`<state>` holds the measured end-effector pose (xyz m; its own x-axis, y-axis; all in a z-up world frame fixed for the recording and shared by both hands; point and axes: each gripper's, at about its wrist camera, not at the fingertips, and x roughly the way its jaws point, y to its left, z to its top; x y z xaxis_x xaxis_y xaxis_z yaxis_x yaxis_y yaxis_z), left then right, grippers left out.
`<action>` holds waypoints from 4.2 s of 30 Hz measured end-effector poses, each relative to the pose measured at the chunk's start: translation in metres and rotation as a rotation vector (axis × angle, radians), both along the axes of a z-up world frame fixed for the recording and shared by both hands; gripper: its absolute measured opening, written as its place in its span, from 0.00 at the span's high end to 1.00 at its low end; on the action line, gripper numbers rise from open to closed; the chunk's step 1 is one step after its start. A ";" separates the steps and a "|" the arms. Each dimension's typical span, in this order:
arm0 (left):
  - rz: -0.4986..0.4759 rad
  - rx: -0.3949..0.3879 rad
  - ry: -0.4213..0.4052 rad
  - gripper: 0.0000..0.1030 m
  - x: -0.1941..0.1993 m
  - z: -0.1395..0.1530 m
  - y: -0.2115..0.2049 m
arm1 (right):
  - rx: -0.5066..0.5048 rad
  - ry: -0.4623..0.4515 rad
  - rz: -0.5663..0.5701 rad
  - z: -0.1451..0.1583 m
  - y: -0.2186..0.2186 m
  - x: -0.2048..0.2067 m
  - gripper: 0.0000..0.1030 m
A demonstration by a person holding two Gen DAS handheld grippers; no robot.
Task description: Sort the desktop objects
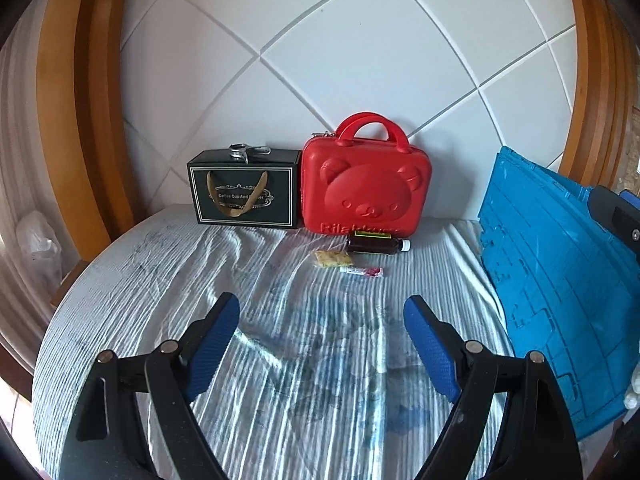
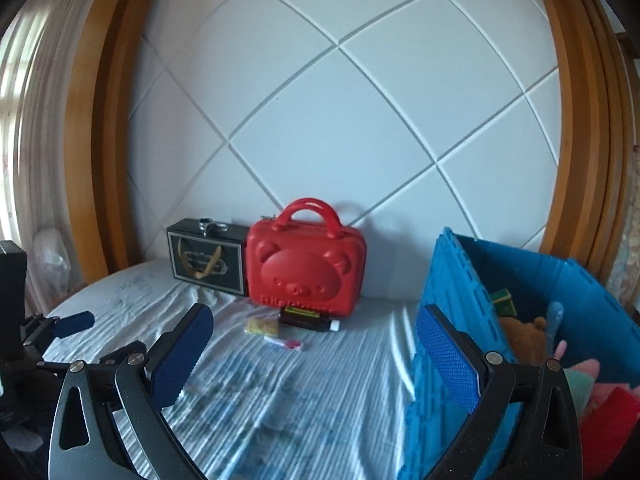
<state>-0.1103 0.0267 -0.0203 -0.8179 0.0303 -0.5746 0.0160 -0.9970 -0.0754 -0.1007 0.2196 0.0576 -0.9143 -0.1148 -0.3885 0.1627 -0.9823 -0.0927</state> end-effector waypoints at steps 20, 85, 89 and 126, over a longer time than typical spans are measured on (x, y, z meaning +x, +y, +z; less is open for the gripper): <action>-0.053 -0.005 -0.313 0.18 -0.214 -0.168 -0.013 | -0.052 -0.466 -0.110 -0.216 0.016 -0.259 0.00; 0.126 -0.019 -0.302 0.82 -0.279 -0.238 -0.052 | 0.052 -0.547 0.308 -0.259 -0.050 -0.321 0.08; 0.126 -0.014 -0.302 0.82 -0.285 -0.241 -0.056 | 0.162 -0.504 0.379 -0.263 -0.076 -0.318 0.00; 0.109 0.006 -0.205 0.82 -0.218 -0.185 -0.045 | -0.064 -0.463 0.394 -0.223 -0.089 -0.246 0.86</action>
